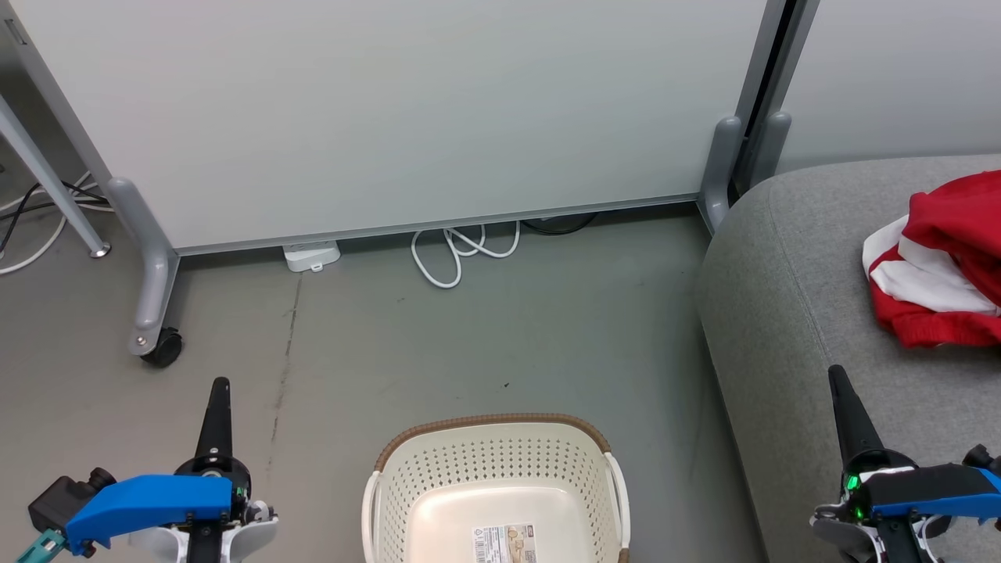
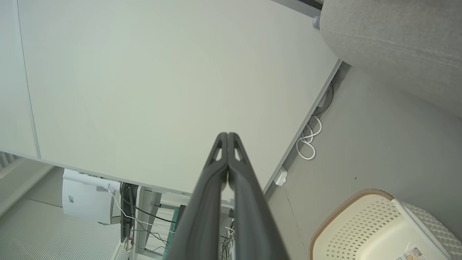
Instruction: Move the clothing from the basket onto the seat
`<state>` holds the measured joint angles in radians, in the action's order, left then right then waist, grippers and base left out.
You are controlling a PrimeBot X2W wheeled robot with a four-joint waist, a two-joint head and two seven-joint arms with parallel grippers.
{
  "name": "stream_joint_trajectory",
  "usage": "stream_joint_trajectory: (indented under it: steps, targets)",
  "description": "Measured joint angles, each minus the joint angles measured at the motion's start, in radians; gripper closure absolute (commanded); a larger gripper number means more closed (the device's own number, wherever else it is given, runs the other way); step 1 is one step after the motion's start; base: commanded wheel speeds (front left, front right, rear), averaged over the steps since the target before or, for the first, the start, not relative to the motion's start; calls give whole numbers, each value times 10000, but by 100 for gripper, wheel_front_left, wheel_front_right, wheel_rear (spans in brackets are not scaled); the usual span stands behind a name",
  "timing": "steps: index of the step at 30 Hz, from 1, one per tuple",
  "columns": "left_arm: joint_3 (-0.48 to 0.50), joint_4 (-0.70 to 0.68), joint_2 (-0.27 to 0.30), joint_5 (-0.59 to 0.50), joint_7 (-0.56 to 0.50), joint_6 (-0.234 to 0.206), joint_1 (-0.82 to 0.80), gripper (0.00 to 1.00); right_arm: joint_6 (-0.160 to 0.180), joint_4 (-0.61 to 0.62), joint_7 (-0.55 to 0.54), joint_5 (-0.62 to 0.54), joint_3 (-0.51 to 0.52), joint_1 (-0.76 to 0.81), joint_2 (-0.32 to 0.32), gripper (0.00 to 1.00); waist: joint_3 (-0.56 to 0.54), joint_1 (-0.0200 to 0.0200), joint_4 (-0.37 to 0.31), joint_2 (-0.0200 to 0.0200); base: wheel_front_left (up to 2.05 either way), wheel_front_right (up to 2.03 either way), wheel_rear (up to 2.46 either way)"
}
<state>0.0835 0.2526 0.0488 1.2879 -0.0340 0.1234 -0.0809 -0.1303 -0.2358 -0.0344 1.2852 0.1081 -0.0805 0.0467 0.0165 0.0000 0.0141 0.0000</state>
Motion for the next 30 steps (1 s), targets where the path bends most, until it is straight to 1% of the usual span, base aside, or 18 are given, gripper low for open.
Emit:
stream_joint_trajectory:
  steps: [30]
  targets:
    - [232,-35,4,2452,-616,8,-159,100,0,-63,-614,2472,40,-184,6,100,-99,0,-104,0,0,0,0]
